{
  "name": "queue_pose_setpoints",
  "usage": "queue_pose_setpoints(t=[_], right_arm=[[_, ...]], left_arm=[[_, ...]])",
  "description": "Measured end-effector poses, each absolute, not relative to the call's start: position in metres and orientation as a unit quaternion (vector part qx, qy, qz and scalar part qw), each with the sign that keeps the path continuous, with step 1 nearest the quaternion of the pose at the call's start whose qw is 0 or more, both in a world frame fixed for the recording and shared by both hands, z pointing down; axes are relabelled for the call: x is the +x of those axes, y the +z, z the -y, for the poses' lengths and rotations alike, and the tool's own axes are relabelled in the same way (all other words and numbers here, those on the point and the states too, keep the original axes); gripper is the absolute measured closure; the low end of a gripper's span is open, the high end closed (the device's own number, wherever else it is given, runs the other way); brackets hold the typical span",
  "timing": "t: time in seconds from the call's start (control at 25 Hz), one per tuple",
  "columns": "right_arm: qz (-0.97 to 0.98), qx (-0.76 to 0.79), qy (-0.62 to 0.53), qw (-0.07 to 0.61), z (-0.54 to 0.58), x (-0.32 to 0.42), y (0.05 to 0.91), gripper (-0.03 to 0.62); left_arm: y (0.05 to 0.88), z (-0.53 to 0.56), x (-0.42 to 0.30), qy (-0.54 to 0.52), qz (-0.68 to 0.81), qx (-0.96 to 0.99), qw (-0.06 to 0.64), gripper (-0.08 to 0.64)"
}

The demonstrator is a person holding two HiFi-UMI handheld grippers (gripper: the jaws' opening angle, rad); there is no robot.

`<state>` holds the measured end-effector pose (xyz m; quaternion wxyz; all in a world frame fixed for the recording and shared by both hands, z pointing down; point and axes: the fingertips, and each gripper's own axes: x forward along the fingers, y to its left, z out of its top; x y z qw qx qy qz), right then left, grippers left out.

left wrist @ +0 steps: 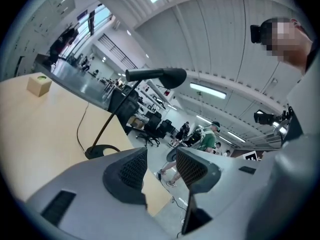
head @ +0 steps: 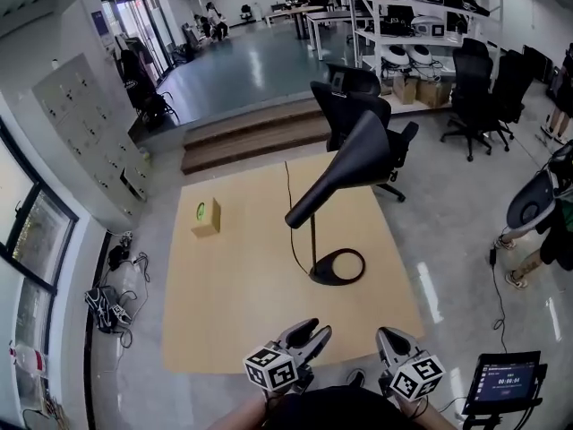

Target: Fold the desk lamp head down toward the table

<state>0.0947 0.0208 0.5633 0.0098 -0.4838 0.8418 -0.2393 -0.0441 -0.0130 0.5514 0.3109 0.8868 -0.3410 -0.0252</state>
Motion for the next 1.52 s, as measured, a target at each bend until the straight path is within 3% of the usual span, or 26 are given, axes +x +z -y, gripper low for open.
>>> queue_pose_setpoints(t=[0.56, 1.12, 1.52], right_arm=[[-0.891, -0.409, -0.192, 0.046, 0.036, 0.101, 0.518, 0.588], [-0.886, -0.456, -0.048, 0.071, 0.119, 0.120, 0.413, 0.588], [-0.845, -0.505, 0.032, 0.172, 0.156, 0.130, 0.304, 0.588]], left_arm=[[0.529, 0.036, -0.025, -0.037, 0.398, 0.872, 0.281, 0.371], [0.469, 0.109, -0.086, -0.092, 0.420, 0.879, 0.206, 0.371], [0.429, 0.151, -0.110, -0.104, 0.430, 0.890, 0.114, 0.371]])
